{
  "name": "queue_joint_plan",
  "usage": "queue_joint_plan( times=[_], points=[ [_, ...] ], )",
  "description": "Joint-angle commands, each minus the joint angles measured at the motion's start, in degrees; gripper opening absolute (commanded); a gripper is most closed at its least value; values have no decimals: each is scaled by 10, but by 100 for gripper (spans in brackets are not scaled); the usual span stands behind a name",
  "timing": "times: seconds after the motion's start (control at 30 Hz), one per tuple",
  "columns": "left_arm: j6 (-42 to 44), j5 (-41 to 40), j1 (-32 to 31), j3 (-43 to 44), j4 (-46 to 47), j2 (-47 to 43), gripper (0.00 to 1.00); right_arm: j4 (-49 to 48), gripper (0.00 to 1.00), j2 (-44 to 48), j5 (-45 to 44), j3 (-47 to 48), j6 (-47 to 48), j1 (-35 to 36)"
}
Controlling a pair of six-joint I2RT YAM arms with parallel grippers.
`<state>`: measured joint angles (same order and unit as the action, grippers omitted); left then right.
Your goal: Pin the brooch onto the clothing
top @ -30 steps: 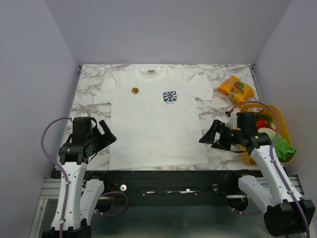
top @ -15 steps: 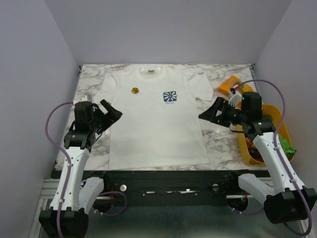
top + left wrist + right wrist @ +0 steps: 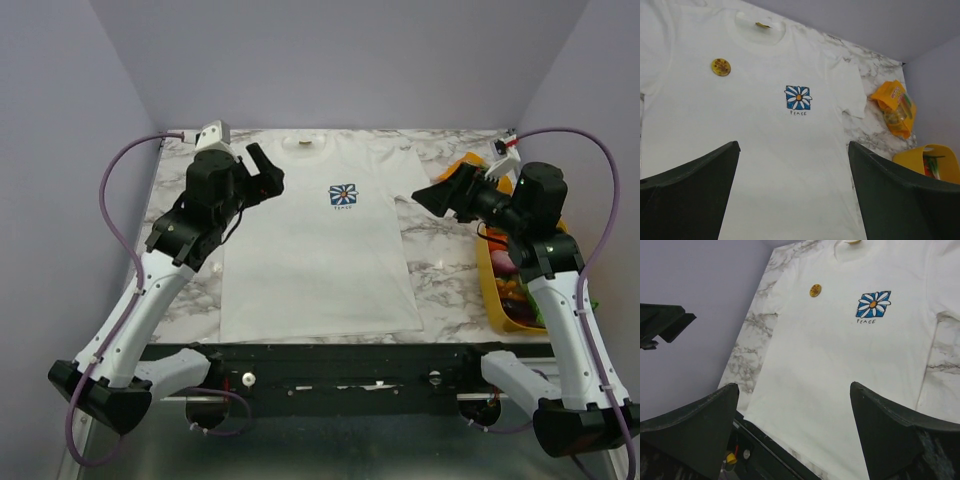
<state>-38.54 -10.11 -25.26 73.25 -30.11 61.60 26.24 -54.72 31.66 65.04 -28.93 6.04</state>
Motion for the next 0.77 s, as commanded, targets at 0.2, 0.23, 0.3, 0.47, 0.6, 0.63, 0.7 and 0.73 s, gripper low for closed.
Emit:
queue_joint_plan(
  times=[0.2,0.23,0.3,0.47,0.6,0.63,0.7,0.73],
  points=[
    [35,-128,-43,-20,-14,29,99,15,100,-1,-32,-41,29,4],
    [37,-124,-43,-22,-10,26,99,15,100,-1,-34,-44,30,3],
    [46,-125,-43,-33,-1,18,99,16,100,-4,-37,-51,34,4],
    [52,-134,-43,-59,11,-7,99,11,100,-7,-28,-63,37,4],
    [54,-125,-43,-105,52,-36,99,14,100,-2,-37,-67,42,4],
    [58,-122,-43,-113,61,-40,99,13,100,0,-38,-69,43,3],
    [71,-106,-43,-123,75,-50,99,13,100,5,-41,-72,46,3],
    [73,-103,-43,-123,75,-51,99,13,100,7,-42,-73,45,4]
  ],
)
